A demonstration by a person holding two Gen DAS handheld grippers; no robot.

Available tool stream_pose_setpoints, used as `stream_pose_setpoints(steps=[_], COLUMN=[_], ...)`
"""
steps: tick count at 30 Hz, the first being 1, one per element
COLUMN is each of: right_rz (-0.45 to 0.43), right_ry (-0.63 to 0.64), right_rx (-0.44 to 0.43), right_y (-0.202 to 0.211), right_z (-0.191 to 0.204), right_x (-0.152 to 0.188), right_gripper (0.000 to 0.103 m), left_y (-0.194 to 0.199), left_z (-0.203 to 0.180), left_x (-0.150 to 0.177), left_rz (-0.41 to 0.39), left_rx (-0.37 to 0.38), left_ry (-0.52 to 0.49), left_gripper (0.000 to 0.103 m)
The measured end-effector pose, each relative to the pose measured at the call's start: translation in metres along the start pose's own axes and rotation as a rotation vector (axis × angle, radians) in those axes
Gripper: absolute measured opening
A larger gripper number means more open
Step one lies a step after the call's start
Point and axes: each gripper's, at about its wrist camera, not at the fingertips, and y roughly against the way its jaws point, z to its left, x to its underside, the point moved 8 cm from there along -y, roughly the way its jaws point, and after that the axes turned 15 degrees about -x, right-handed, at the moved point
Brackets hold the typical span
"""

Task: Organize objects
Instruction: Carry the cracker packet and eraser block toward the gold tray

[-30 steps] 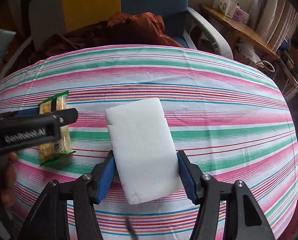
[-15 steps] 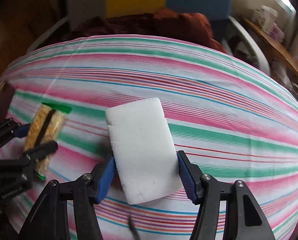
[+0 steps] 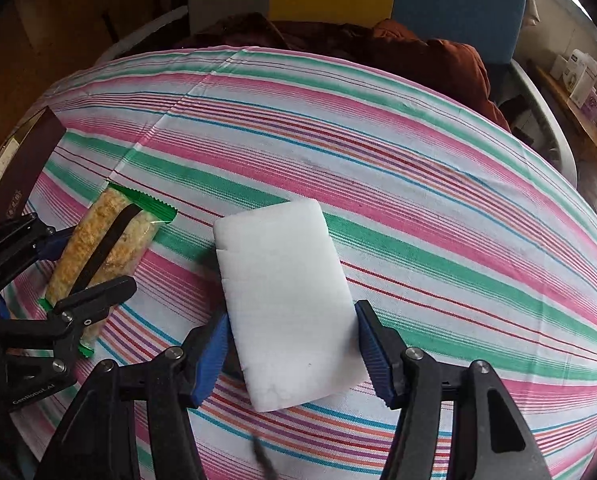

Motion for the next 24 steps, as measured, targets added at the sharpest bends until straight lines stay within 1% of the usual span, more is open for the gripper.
stream_pose_setpoints(steps=[6,11,15,19,24], right_rz=[0.001,-0.003,-0.007,-0.002,0.035], right_ry=[0.018,0.036,0.042,0.025,-0.035], right_rx=[-0.008,-0.001,0.015,0.036,0.102], right_y=[-0.001,-0.002,-0.003,-0.005,-0.006], right_z=[0.002,0.004,0.007,0.009,0.013], right_x=[0.000,0.001,0.001,0.002,0.001], right_gripper=[0.061,0.062,0.062,0.062,0.061], left_y=[-0.001,0.010,0.027,0.049,0.078], left_z=[-0.003,0.004,0.020,0.042,0.066], left_x=[-0.003,0.006,0.013,0.012,0.012], left_rz=[0.002,0.014,0.007,-0.028,-0.068], left_rx=[-0.011,-0.033,-0.042,-0.061,-0.062], left_ry=[0.013,0.010,0.027,0.045,0.087], left_gripper=[0.042,0.041,0.041,0.041,0.041])
